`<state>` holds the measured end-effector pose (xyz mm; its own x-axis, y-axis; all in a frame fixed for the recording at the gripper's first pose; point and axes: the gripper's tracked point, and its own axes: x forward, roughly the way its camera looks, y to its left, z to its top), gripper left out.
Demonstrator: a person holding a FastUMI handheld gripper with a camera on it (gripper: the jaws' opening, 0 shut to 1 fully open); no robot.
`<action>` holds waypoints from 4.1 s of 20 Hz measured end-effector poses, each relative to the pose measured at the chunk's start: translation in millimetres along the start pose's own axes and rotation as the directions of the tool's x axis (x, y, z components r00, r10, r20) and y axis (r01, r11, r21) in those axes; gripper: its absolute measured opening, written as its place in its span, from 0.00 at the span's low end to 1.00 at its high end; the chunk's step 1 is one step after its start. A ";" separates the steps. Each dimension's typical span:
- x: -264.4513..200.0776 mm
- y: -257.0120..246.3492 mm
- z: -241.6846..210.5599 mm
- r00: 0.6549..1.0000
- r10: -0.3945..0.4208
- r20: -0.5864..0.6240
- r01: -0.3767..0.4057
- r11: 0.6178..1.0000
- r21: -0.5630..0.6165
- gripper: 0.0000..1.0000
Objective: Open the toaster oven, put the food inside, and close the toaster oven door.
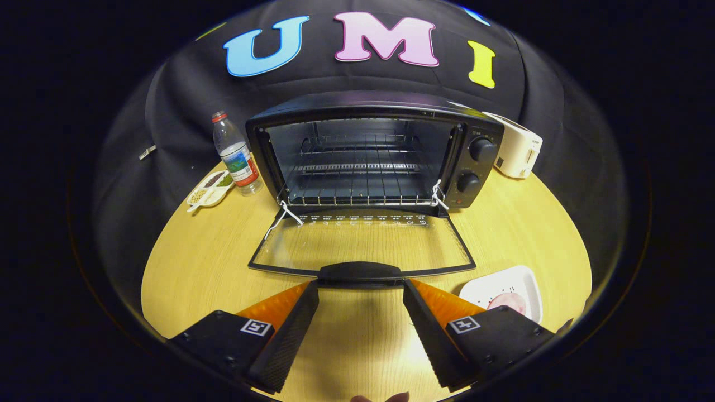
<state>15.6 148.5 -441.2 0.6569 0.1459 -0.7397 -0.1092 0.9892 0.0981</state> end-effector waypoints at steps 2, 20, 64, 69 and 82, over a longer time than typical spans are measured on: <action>-6.2 0.1 -0.2 1.000 0.008 0.004 -0.008 1.000 0.006 0.99; -101.5 -129.6 12.0 0.934 0.203 -0.294 -0.213 0.977 0.001 0.99; -74.9 -228.2 -42.6 0.778 0.560 -0.286 -0.210 0.660 0.722 0.05; -79.6 -175.8 -13.7 0.834 0.529 -0.156 -0.170 0.516 0.840 0.05; -9.9 -50.1 39.9 0.976 0.217 -0.021 -0.026 0.215 0.976 0.05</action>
<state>44.3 98.2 -412.3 0.6015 0.3563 -0.7150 0.6874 0.2252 0.6905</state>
